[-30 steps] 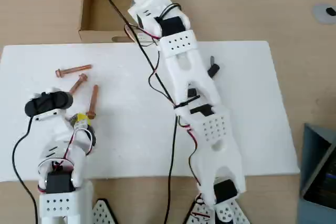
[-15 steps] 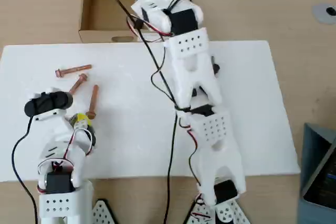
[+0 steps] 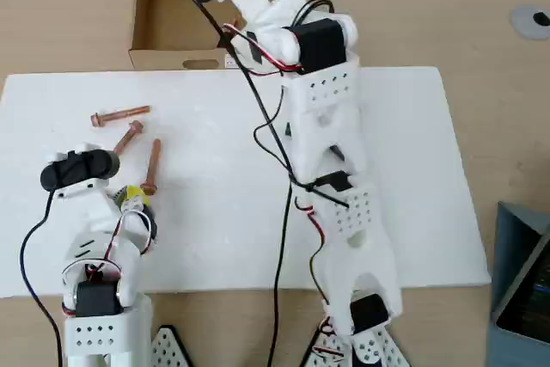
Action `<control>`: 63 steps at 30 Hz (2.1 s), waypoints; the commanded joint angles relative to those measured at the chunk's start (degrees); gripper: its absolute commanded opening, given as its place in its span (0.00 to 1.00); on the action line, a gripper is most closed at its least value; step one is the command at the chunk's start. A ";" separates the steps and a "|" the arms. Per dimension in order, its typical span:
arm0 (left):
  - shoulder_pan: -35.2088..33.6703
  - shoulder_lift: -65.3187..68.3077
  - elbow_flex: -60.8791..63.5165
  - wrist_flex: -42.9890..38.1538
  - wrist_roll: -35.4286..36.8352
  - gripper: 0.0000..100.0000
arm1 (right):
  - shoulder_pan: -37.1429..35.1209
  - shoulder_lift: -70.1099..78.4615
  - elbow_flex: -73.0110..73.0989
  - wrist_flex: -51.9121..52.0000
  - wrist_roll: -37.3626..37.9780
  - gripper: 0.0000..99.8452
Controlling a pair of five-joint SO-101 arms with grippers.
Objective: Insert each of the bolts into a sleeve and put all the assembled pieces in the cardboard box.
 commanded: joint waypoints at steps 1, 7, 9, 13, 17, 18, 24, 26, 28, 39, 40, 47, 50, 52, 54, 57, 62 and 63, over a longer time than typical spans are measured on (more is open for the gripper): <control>-0.44 -0.57 0.62 -0.79 0.18 0.00 | 1.19 -6.90 -1.89 1.32 0.18 0.01; -2.02 -0.57 0.53 -0.79 0.18 0.00 | 1.98 -14.55 8.40 1.32 0.18 0.01; -2.29 -0.57 0.53 -0.79 0.18 0.00 | 2.15 -19.38 15.34 1.32 0.18 0.01; -2.29 -0.57 0.53 -0.79 0.18 0.00 | 3.91 -28.18 31.60 1.23 0.26 0.01; -2.29 -0.57 0.53 -0.79 0.18 0.00 | 6.37 -34.15 45.67 0.97 0.44 0.01; -2.29 -0.57 0.53 -0.79 0.18 0.00 | 6.90 -34.95 48.48 0.97 0.97 0.01; -2.29 -0.57 0.53 -0.79 0.18 0.00 | 10.33 -35.38 60.00 0.88 10.46 0.01; -2.29 -0.57 0.53 -0.79 0.18 0.00 | 11.03 -35.38 62.99 0.09 17.05 0.01; -2.29 -0.57 0.53 -0.79 0.18 0.00 | 11.21 -35.38 66.24 -0.53 23.74 0.01; -2.46 -0.57 0.53 -0.79 0.18 0.00 | 11.12 -35.30 80.66 -11.78 34.20 0.14; -2.46 -0.57 0.53 -0.79 0.18 0.00 | 11.12 -35.30 81.80 -12.75 34.99 0.15; -2.46 -0.57 0.62 -0.79 0.18 0.00 | 11.03 -34.15 88.31 -20.92 37.71 0.14; -2.46 -0.57 0.62 -0.79 0.18 0.00 | 11.03 -30.29 86.64 -21.63 37.71 0.14; -2.46 -0.57 0.62 -0.79 0.18 0.00 | 11.03 -27.12 84.18 -21.36 37.71 0.14; -2.46 -0.57 0.62 -0.79 0.18 0.00 | 11.03 -24.04 81.01 -21.01 37.63 0.14; -2.46 -0.57 0.62 -0.79 0.18 0.00 | 11.03 -20.09 76.62 -20.13 37.45 0.14; -2.46 -0.57 0.62 -0.79 0.18 0.00 | 10.95 -14.55 71.08 -18.11 37.45 0.14; -2.55 -0.57 0.62 -0.79 0.18 0.00 | 10.95 -13.67 70.29 -17.85 37.45 0.14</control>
